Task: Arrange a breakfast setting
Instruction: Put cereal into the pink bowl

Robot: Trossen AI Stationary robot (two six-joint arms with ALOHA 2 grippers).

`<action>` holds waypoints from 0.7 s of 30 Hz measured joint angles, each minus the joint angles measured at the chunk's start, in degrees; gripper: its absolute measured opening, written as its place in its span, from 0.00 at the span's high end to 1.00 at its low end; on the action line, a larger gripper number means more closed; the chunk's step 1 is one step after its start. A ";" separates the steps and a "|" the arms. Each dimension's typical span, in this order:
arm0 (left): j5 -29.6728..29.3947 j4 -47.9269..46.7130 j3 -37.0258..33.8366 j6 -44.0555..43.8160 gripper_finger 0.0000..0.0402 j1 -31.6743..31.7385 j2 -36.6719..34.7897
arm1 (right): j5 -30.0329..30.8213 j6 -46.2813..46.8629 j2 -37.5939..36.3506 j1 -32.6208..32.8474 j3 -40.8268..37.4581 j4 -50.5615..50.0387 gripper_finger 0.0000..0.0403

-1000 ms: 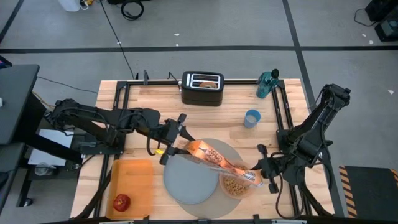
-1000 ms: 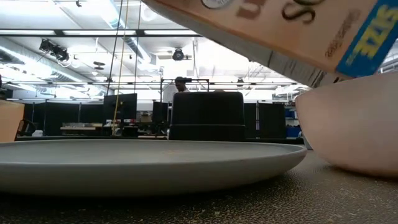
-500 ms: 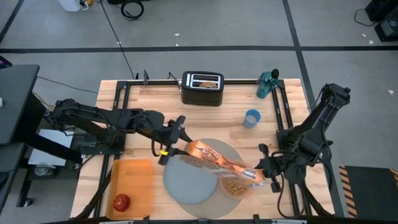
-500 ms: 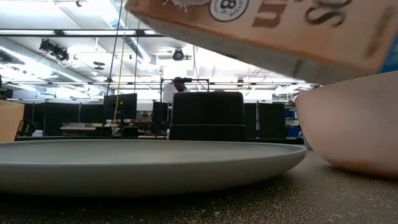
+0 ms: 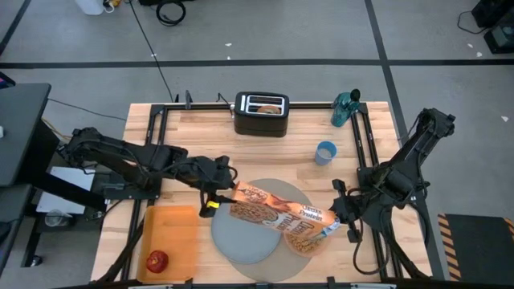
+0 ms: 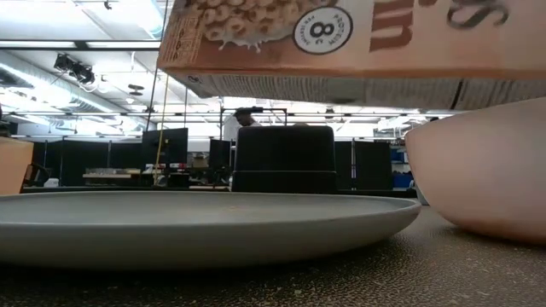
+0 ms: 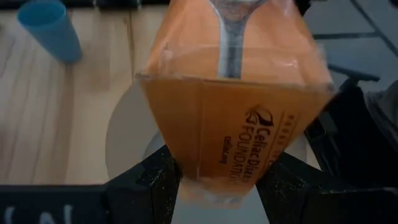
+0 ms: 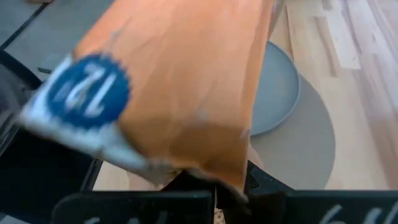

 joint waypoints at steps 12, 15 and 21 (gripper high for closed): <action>-1.22 -5.75 -4.22 -10.75 0.52 -3.71 0.02 | -6.61 -2.43 0.02 -6.82 5.24 -3.66 0.97; -3.24 -4.26 -7.52 -12.20 0.52 -4.41 0.63 | -8.22 -2.45 0.50 -8.11 5.28 -3.81 0.97; -3.70 -0.48 -11.22 -12.33 0.52 -5.59 1.18 | -14.03 -4.28 1.22 -11.72 5.33 -3.86 0.97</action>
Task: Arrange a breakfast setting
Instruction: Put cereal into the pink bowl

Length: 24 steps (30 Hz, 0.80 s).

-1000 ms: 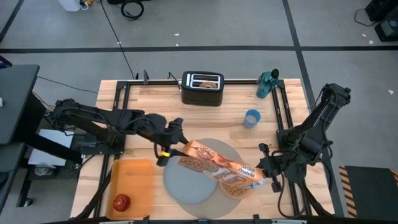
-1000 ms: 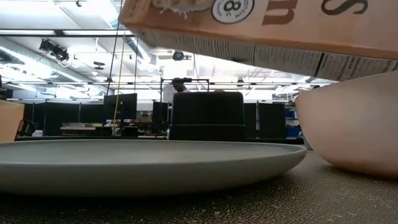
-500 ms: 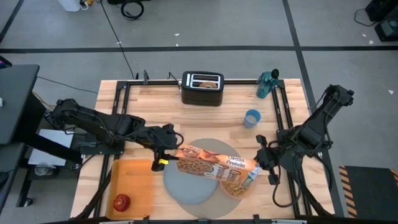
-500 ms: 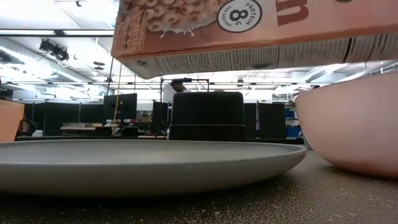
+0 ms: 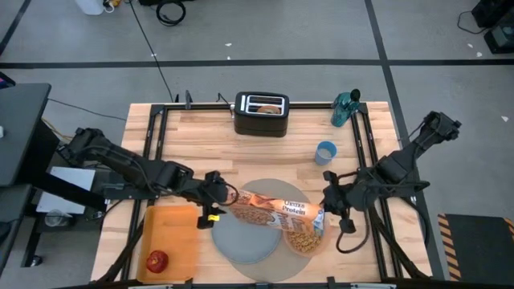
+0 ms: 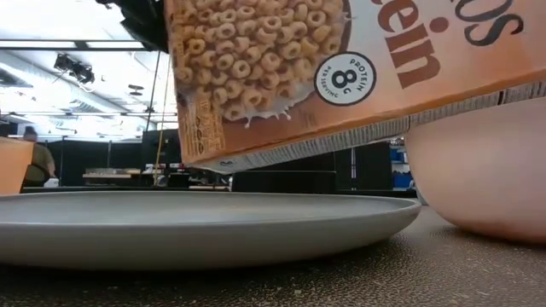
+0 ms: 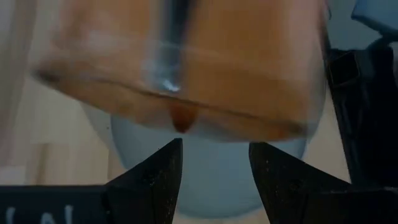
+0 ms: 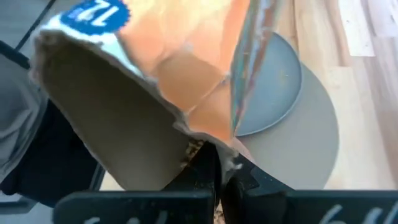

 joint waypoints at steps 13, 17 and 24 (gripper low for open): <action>-5.60 -5.84 4.80 2.04 0.42 -0.97 -0.96 | -1.84 -0.69 0.04 -0.78 0.00 0.12 0.97; -5.84 -9.59 8.74 2.02 0.38 -1.94 -0.97 | -0.76 -0.66 0.04 -0.06 0.00 0.17 0.97; -6.15 -16.84 10.59 -1.02 0.38 -3.13 -0.98 | -0.23 -0.48 0.09 0.62 0.00 0.09 0.97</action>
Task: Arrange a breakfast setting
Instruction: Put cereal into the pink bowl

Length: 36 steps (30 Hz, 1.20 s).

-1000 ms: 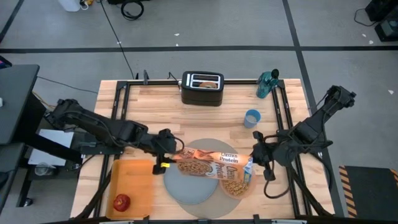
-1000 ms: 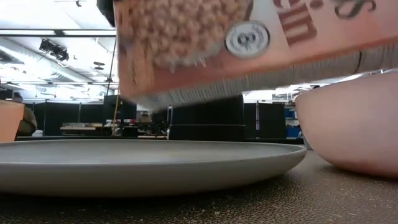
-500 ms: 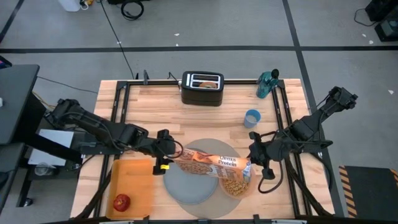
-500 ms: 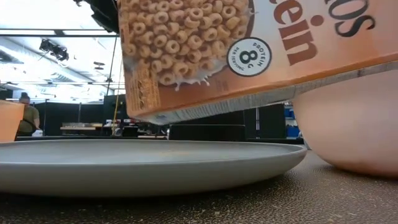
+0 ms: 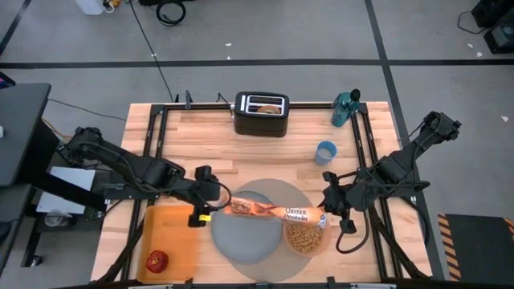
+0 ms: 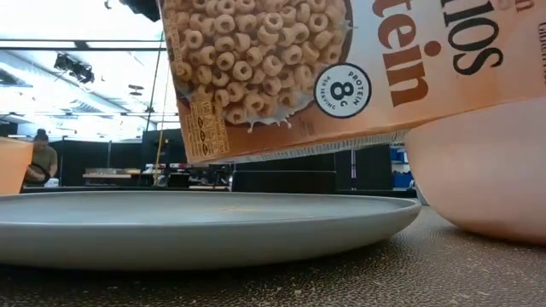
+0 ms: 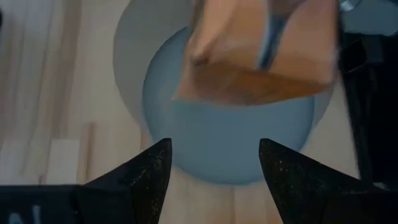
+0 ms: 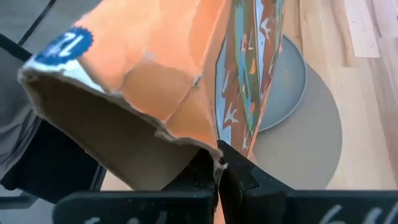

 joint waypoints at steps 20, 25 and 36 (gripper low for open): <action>-12.08 16.12 15.89 22.72 0.38 -0.02 3.64 | 0.34 -0.22 0.00 -0.05 -0.04 0.19 0.97; -11.94 26.04 15.89 27.47 0.38 0.10 9.00 | 0.51 -0.22 0.00 -0.05 -0.04 0.17 0.97; -8.29 12.17 32.79 25.20 0.26 0.49 21.62 | 0.93 -0.07 0.00 -0.05 -0.07 0.18 0.97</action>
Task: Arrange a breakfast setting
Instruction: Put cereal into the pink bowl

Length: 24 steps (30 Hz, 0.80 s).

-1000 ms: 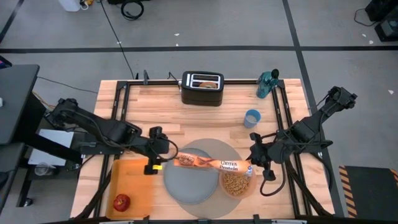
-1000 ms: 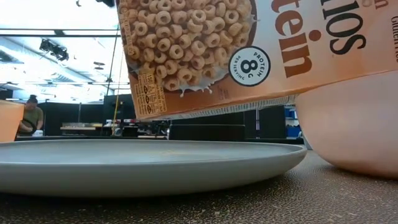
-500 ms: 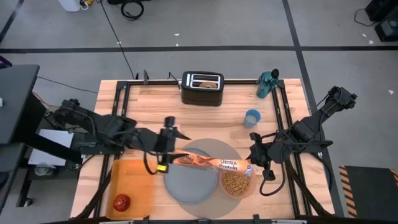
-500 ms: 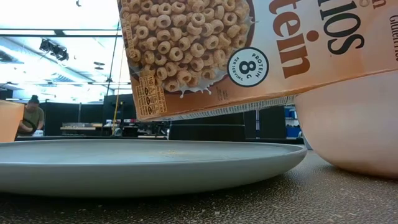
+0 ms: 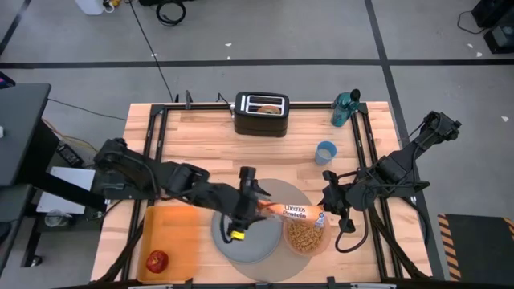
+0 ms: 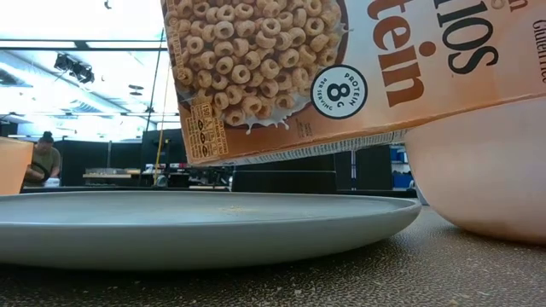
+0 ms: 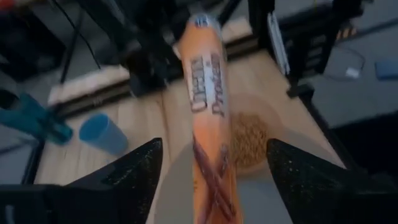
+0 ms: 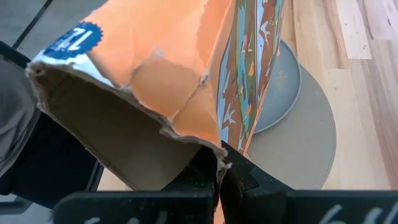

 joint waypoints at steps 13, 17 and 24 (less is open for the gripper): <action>6.32 -20.01 20.52 -9.02 0.21 4.28 13.36 | 0.00 -0.05 0.00 0.00 -0.02 0.02 0.97; 7.38 -20.24 21.52 -9.49 0.21 5.09 13.94 | 0.00 -0.04 0.00 0.00 -0.02 0.04 0.97; 9.88 -20.52 21.12 -11.39 0.21 5.72 13.98 | 0.31 -0.13 0.00 0.00 -0.02 0.02 0.97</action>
